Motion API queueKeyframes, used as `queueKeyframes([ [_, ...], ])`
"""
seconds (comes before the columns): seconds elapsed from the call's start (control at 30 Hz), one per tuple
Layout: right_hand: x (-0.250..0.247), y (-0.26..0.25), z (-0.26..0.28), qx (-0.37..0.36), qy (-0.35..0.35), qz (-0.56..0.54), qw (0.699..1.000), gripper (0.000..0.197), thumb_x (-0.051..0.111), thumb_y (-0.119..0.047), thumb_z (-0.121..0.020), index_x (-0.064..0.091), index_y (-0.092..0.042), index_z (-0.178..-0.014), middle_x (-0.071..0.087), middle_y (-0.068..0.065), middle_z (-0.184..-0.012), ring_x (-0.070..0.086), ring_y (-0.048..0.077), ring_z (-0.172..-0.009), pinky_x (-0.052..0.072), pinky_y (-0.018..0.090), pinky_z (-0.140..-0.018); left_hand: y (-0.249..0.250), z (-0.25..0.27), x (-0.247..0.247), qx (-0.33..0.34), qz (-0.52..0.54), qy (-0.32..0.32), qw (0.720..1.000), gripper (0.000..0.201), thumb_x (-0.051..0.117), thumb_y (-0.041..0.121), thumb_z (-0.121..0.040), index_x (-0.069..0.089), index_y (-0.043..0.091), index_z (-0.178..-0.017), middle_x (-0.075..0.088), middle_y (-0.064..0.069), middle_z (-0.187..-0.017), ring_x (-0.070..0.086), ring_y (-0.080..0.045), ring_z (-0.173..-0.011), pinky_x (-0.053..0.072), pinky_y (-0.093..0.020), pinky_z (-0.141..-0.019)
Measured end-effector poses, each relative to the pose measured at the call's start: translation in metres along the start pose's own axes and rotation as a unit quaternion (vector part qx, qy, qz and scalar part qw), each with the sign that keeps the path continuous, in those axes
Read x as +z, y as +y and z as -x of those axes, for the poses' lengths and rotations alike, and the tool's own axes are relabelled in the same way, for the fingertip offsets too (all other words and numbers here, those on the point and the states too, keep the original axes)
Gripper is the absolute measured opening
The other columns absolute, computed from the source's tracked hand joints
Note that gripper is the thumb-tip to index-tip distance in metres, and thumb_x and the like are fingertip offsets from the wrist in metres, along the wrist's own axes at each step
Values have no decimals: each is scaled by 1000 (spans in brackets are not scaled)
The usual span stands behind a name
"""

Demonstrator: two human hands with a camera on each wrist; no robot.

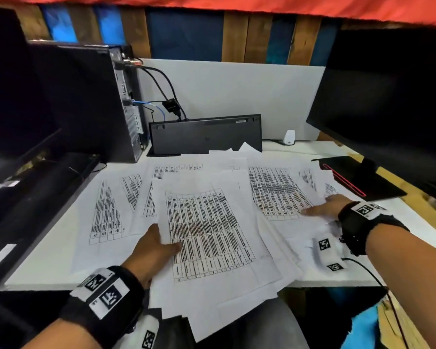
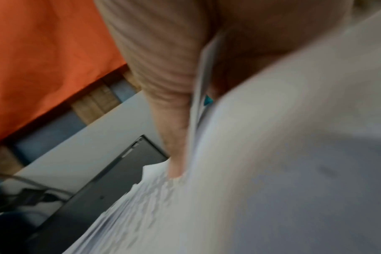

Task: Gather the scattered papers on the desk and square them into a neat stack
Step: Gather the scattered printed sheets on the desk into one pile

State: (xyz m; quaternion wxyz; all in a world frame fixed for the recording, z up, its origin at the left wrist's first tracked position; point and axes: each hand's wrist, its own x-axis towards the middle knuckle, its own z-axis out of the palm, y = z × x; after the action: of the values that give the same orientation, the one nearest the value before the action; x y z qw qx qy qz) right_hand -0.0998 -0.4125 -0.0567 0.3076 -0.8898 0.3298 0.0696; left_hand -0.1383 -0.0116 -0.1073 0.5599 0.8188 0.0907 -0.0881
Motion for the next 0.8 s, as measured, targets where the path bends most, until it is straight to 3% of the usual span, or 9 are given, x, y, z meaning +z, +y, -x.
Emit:
queueKeyframes([
  [0.07, 7, -8, 2, -38, 6, -43, 998, 70, 85, -21, -67, 54, -1, -127, 59, 15, -128, 56, 32, -114, 43, 36, -100, -1, -2, -1, -9, -6, -2, 1000, 44, 72, 14, -85, 47, 6, -120, 61, -6, -122, 58, -26, -112, 47, -34, -91],
  [0.17, 0, -22, 14, -105, 76, -75, 989, 43, 72, -5, -79, 60, -2, -120, 64, 13, -116, 58, 34, -109, 43, 32, -87, -2, -4, -2, -29, -4, -17, 999, 82, 74, 26, -83, 27, 6, -147, 38, -7, -151, 39, -26, -138, 34, -39, -113],
  [0.3, -43, -54, 53, -225, 250, -39, 941, 34, 59, -2, -84, 60, -4, -118, 64, 24, -113, 60, 39, -104, 45, 36, -83, -1, -2, 1, -42, 13, -20, 999, 81, 64, 22, -91, 15, 5, -153, 23, -10, -158, 25, -27, -146, 25, -36, -115],
  [0.33, -55, -61, 62, -246, 282, -42, 926, 34, 58, -4, -84, 59, -5, -118, 64, 24, -112, 60, 39, -104, 46, 37, -84, 1, -4, 0, -54, 9, -17, 998, 75, 63, 21, -91, 20, 3, -150, 32, -14, -153, 34, -30, -140, 32, -37, -110],
  [0.4, -77, -75, 82, -281, 323, -70, 901, 32, 60, -8, -84, 59, -6, -116, 63, 23, -112, 60, 37, -104, 45, 35, -83, 5, -5, -3, -78, 15, -36, 996, 61, 59, 23, -81, 37, 1, -133, 54, -19, -115, 56, -31, -98, 44, -36, -80],
  [0.47, -93, -84, 97, -306, 337, -116, 883, 33, 63, -11, -83, 59, -4, -115, 63, 22, -113, 61, 34, -104, 46, 35, -82, 6, -6, -7, -101, 31, -64, 992, 36, 54, 17, -82, 42, 3, -113, 43, -12, -86, 42, -21, -70, 32, -32, -63],
  [0.63, -77, -89, 108, -286, 186, -242, 908, 31, 70, -10, -80, 62, -4, -109, 66, 20, -108, 63, 30, -91, 51, 38, -78, 3, -10, -18, -132, 58, -86, 986, 29, 61, 22, -63, 43, 13, -84, 37, -6, -85, 35, -24, -78, 29, -38, -69],
  [0.7, -47, -82, 104, -264, 104, -208, 936, 27, 70, -10, -81, 64, -8, -107, 68, 19, -107, 64, 33, -90, 52, 41, -79, -1, -14, -20, -125, 35, -91, 987, 29, 59, 21, -65, 45, 9, -88, 40, -6, -88, 37, -24, -80, 29, -37, -69],
  [0.8, 6, -66, 100, -234, 3, -143, 962, 34, 71, -7, -80, 61, -8, -112, 67, 12, -105, 60, 17, -75, 45, 26, -61, 6, -18, -24, -115, 38, -91, 988, 40, 63, 20, -67, 50, 0, -98, 49, -9, -84, 45, -24, -74, 37, -38, -66],
])
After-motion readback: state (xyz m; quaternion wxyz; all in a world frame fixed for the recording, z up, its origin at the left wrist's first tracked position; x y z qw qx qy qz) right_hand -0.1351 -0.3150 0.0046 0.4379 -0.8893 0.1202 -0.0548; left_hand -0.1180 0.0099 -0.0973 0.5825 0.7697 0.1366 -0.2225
